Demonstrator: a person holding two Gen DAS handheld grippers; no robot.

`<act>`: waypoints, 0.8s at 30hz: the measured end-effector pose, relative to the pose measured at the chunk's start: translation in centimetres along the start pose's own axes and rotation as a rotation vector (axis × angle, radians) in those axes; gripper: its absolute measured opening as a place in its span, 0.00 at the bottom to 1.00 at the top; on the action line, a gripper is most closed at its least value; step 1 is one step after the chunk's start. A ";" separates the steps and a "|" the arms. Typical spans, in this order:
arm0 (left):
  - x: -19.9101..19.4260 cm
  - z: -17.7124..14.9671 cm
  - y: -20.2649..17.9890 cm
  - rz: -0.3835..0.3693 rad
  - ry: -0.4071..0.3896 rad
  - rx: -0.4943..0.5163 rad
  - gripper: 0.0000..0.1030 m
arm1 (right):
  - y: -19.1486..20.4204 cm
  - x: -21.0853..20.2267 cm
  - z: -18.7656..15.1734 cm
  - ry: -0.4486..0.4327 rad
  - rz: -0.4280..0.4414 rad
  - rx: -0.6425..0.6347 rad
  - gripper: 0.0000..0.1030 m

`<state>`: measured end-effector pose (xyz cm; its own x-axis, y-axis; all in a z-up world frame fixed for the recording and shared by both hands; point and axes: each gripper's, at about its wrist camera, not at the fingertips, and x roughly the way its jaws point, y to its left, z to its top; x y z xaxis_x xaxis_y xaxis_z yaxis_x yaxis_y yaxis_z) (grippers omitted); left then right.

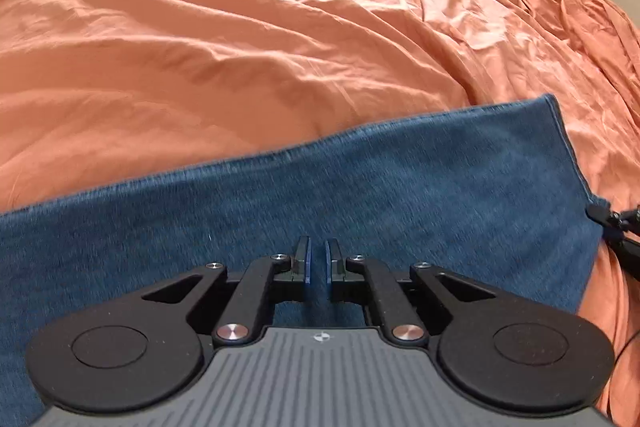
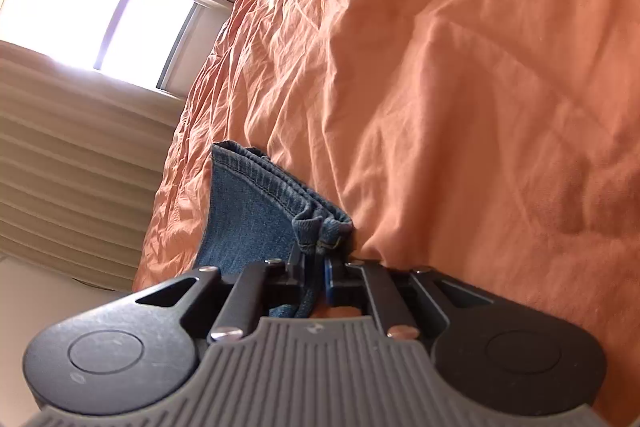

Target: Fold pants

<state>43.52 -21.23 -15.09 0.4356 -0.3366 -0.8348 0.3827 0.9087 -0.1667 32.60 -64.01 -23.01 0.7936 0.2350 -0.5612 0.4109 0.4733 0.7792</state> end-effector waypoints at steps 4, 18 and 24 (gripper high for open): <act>-1.3 -3.0 -1.4 -0.025 0.021 -0.019 0.06 | 0.9 0.1 0.1 0.003 -0.046 -0.022 0.02; -6.2 -8.7 -3.5 -0.100 0.077 -0.040 0.02 | 10.3 -3.1 0.5 -0.047 -0.136 -0.302 0.02; -11.8 -9.1 -0.1 -0.079 0.003 -0.013 0.01 | 20.0 -6.6 -1.5 -0.114 -0.082 -0.544 0.02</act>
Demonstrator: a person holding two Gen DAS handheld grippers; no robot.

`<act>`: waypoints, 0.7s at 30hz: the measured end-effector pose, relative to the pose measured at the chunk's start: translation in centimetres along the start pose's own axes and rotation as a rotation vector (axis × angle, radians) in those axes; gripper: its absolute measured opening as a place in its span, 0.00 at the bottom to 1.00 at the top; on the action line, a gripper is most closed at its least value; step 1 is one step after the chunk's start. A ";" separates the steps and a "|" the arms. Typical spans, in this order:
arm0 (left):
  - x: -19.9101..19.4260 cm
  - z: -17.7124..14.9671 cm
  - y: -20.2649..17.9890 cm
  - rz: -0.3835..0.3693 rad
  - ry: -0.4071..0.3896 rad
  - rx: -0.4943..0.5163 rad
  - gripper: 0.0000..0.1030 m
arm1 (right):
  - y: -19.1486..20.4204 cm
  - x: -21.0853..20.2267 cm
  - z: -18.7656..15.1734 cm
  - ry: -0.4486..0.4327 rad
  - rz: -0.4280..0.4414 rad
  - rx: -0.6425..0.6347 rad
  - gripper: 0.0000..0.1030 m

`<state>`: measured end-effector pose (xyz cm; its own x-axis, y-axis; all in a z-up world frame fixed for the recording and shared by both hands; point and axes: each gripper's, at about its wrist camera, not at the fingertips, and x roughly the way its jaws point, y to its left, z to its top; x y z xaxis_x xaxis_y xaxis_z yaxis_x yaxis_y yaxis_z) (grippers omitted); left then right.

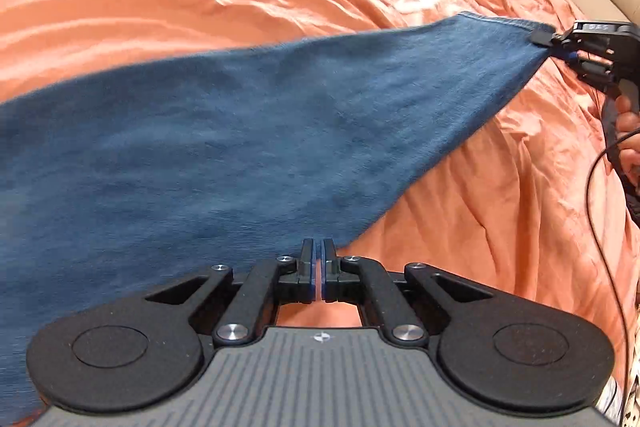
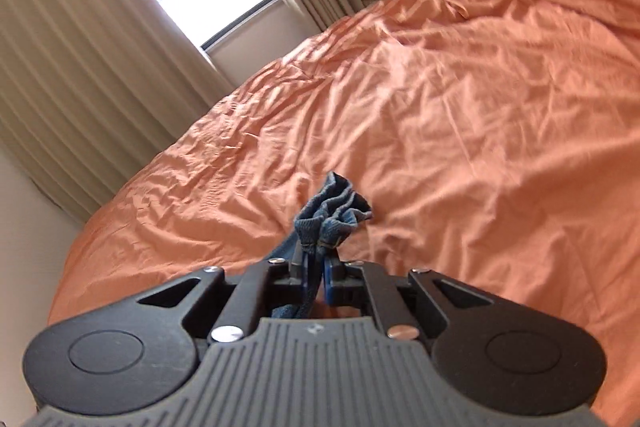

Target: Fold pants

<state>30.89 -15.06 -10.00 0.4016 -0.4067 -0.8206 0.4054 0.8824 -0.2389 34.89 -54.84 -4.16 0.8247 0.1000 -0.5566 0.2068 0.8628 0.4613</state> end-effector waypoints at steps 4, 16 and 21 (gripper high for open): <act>-4.4 -0.1 4.1 0.027 -0.065 -0.061 0.01 | 7.4 -2.2 1.0 -0.046 0.026 -0.150 0.02; -13.6 -4.0 15.7 0.123 -0.183 -0.234 0.02 | 28.7 -1.0 -5.4 -0.021 0.155 -0.364 0.02; -15.5 -6.1 19.7 0.147 -0.221 -0.333 0.03 | 33.6 2.4 -13.1 0.093 0.230 -0.368 0.02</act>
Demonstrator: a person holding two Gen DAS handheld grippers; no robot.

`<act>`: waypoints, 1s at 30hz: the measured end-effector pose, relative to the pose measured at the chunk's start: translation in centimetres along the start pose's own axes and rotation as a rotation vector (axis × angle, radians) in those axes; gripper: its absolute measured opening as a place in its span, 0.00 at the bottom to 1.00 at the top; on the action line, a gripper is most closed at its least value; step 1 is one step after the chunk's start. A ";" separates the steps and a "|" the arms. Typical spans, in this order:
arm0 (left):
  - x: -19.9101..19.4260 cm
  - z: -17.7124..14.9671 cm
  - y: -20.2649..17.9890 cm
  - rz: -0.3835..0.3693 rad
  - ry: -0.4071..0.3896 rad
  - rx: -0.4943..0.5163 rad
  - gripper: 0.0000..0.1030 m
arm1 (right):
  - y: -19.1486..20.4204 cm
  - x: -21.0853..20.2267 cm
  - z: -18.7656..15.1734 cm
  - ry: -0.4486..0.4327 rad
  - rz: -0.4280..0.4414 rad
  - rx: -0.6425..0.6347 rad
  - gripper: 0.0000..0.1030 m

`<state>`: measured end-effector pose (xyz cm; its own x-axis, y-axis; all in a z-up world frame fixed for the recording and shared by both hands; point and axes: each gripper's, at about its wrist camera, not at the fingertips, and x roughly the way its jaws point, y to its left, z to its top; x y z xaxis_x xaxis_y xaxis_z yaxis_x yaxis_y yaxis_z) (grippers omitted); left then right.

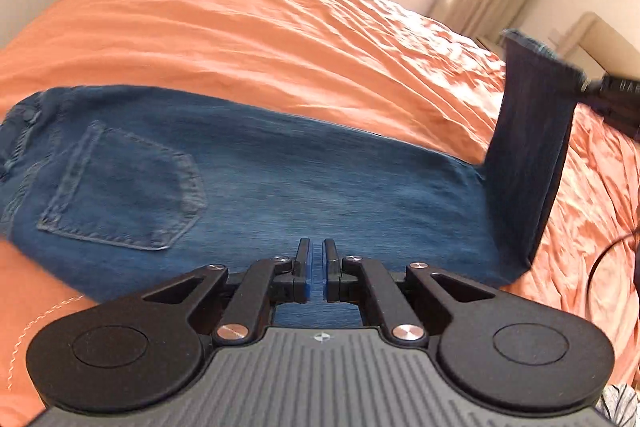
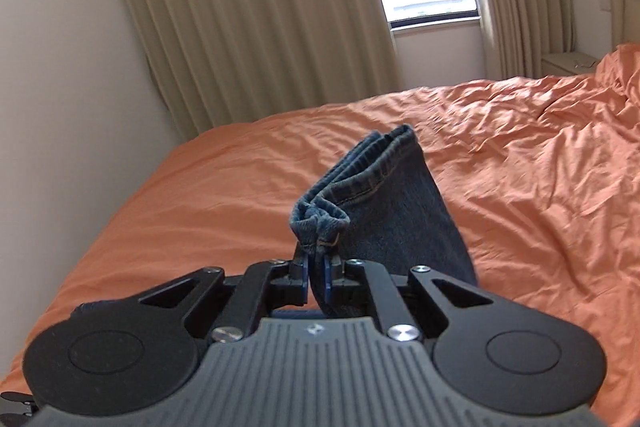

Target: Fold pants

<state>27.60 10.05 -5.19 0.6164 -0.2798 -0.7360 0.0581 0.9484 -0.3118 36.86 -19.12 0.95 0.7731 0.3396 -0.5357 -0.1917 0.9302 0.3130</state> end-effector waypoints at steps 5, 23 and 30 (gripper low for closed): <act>-0.2 -0.8 2.9 -0.042 -0.002 -0.082 0.11 | 2.9 6.0 -8.6 0.210 0.083 0.044 0.02; 6.5 -0.6 3.4 -0.219 0.026 -0.278 0.52 | -0.7 8.1 -13.3 0.345 0.208 0.056 0.50; 12.3 1.6 2.2 -0.226 0.021 -0.340 0.56 | -6.4 5.3 -11.6 0.212 0.052 0.058 0.55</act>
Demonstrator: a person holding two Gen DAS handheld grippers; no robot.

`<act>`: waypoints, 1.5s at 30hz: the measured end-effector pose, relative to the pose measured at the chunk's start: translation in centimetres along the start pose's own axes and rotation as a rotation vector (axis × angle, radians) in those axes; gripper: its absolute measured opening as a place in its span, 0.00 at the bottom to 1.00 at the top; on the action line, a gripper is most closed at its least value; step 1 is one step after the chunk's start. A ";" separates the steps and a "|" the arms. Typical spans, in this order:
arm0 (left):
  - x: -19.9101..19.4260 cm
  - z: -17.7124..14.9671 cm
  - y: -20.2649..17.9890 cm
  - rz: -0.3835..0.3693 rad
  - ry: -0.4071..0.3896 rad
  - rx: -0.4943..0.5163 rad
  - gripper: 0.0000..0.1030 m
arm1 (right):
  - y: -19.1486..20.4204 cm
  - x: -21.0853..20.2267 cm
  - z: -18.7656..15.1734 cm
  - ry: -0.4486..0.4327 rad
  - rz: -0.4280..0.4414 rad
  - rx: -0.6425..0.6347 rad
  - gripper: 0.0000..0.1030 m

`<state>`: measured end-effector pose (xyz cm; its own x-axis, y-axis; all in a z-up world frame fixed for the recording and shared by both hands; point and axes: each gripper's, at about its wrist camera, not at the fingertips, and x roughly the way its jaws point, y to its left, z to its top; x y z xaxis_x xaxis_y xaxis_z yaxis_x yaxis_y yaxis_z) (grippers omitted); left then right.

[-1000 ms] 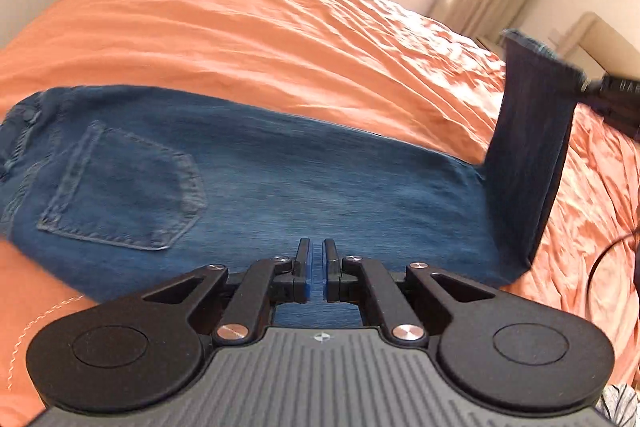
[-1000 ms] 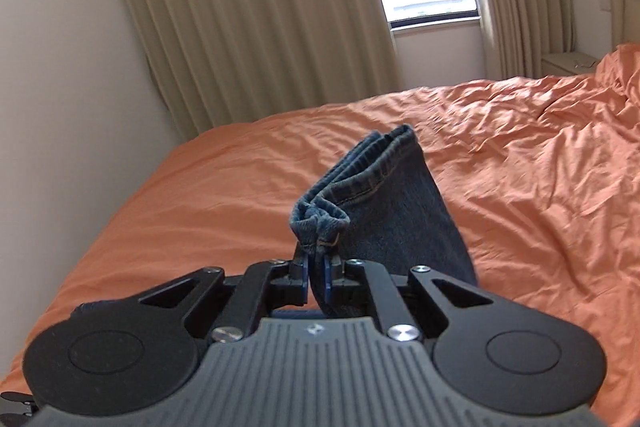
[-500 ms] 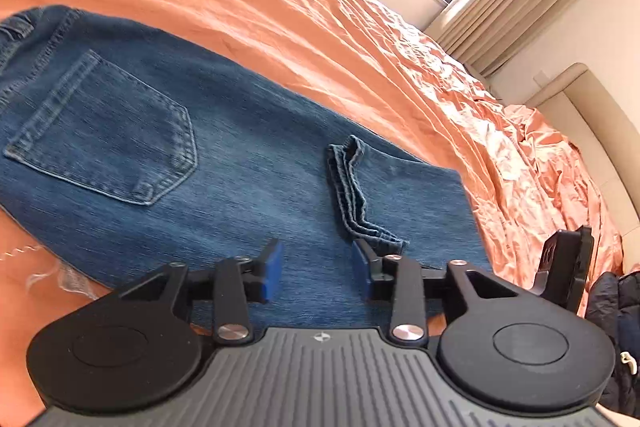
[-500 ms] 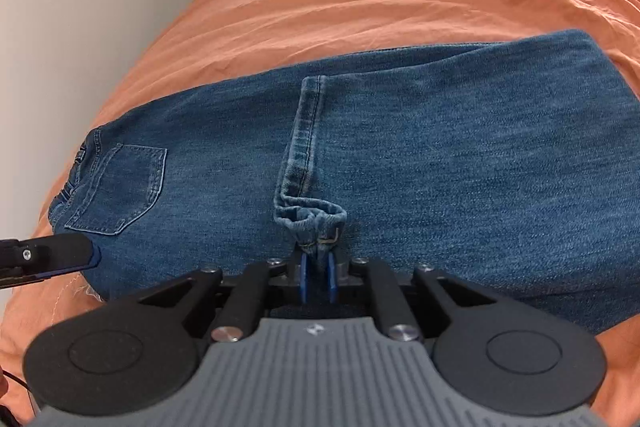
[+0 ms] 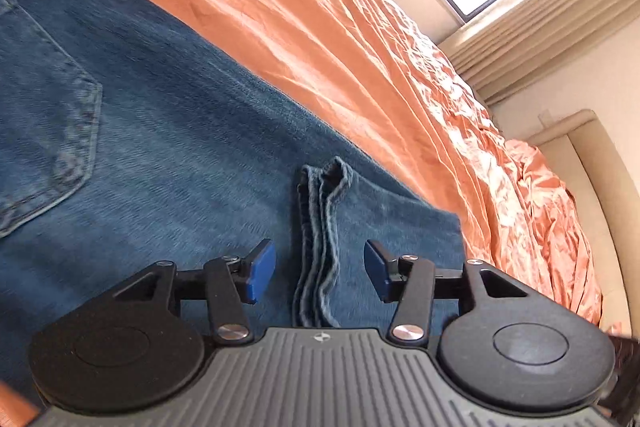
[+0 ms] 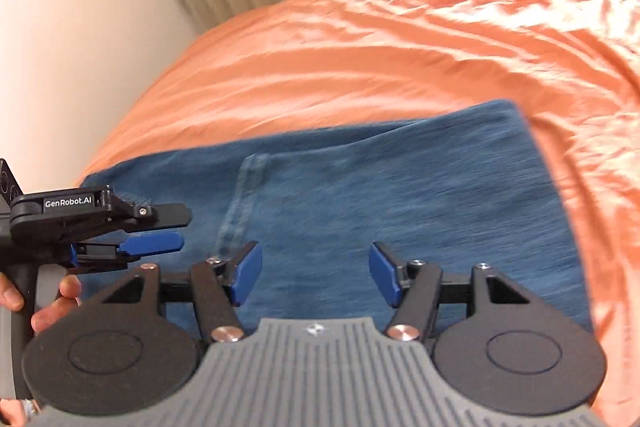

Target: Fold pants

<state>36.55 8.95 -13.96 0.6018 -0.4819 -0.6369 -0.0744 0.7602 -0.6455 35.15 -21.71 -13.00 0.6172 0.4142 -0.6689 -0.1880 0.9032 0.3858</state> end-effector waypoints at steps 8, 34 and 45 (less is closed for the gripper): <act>5.0 2.2 0.1 0.027 0.010 -0.035 0.54 | -6.9 0.3 1.5 0.028 0.012 0.257 0.55; 6.3 1.1 -5.0 0.266 -0.075 0.379 0.06 | -13.1 2.0 5.3 -0.138 -0.113 0.228 0.00; 7.3 1.5 -3.2 0.222 -0.040 0.338 0.07 | -14.0 7.4 6.8 -0.060 -0.162 0.226 0.00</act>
<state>42.41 3.64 -15.91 0.6315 -0.2781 -0.7238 0.0556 0.9473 -0.3155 47.59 -32.04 -19.05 0.6710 0.2532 -0.6969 0.0873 0.9064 0.4133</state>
